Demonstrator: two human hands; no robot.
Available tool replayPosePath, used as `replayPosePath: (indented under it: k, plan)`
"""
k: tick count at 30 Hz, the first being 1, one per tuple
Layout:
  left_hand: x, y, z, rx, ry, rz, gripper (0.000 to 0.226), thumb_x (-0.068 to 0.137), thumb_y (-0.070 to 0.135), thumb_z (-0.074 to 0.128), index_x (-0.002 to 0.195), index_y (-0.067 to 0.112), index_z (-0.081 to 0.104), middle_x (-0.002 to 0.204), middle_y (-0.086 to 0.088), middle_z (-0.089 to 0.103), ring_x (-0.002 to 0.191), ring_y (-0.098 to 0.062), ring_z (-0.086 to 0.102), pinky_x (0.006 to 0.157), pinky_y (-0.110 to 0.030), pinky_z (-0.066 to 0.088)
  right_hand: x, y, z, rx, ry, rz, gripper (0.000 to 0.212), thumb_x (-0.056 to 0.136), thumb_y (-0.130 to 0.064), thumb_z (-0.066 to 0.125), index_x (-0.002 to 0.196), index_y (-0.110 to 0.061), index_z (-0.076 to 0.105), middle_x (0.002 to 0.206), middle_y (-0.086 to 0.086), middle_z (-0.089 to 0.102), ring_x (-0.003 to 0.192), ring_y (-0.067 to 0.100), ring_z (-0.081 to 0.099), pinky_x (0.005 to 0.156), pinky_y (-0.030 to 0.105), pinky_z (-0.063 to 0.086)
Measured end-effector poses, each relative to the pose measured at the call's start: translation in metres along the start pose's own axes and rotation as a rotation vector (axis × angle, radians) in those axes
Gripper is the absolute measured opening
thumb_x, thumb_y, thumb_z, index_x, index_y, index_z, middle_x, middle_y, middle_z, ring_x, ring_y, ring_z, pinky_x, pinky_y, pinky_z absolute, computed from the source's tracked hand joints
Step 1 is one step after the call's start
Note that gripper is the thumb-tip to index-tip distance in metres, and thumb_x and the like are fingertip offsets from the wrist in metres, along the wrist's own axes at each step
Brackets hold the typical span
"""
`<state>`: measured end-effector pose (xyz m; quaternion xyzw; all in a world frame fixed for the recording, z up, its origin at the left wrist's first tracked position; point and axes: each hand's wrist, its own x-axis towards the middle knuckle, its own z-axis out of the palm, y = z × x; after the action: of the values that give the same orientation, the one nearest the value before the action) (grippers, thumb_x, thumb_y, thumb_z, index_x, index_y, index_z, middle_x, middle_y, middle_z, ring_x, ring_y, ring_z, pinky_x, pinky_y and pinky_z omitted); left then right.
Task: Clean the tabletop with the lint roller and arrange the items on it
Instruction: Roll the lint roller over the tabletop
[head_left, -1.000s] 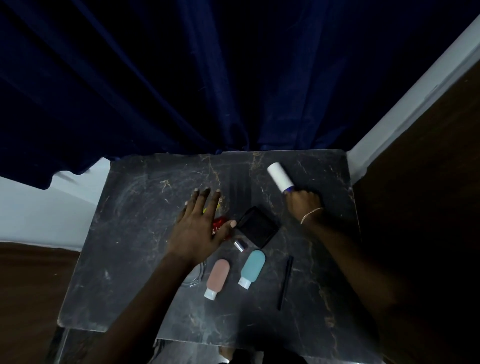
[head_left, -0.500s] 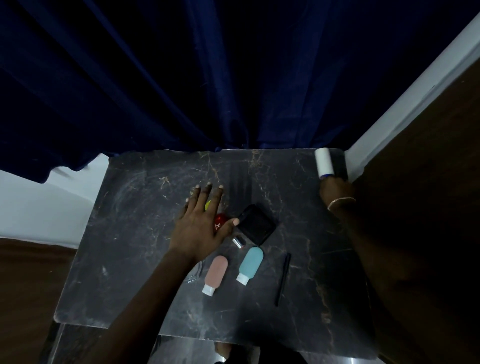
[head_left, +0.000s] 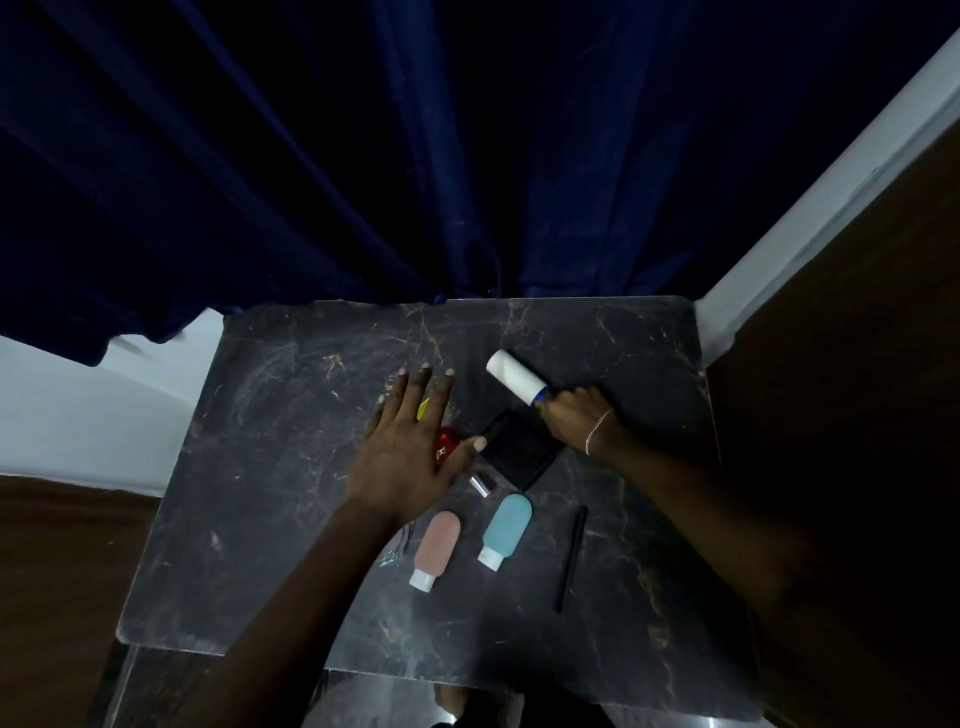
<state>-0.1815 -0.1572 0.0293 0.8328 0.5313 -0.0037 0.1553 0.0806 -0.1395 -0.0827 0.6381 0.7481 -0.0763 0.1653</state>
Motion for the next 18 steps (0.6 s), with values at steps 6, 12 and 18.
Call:
replayPosePath:
  k: [6,12,18]
  plan:
    - [0.000,-0.004,-0.003,-0.003,0.009,0.000,0.091,0.096,0.080,0.030,0.167,0.031,0.002,0.176,-0.004,0.002,0.163,-0.025,-0.004,0.131,-0.052,0.013,0.003,0.047,0.000,0.221,0.057,0.361,0.031,0.101,-0.023,0.044,0.108,-0.008,0.070,0.105,0.017,0.075,0.099,0.038,0.072,0.084,0.042,0.056]
    - [0.000,-0.005,-0.003,-0.005,0.012,-0.003,0.092,0.095,0.083,0.027,0.166,0.032,-0.001,0.176,-0.003,0.000,0.162,-0.025,-0.007,0.131,-0.051,0.011,-0.009,0.107,0.011,0.489,0.112,0.770,0.034,0.099,-0.026,0.057,0.119,0.000,0.063,0.117,0.021,0.068,0.109,0.037,0.066,0.094,0.049,0.055]
    - [0.000,0.002,-0.001,-0.005,0.008,-0.002,0.091,0.096,0.079,0.031,0.166,0.031,-0.001,0.176,-0.002,0.001,0.163,-0.024,-0.005,0.129,-0.047,0.006,-0.014,0.106,0.010,0.505,0.173,0.837,0.034,0.098,-0.026,0.058,0.118,0.001,0.062,0.116,0.022,0.068,0.107,0.038,0.066,0.090,0.048,0.055]
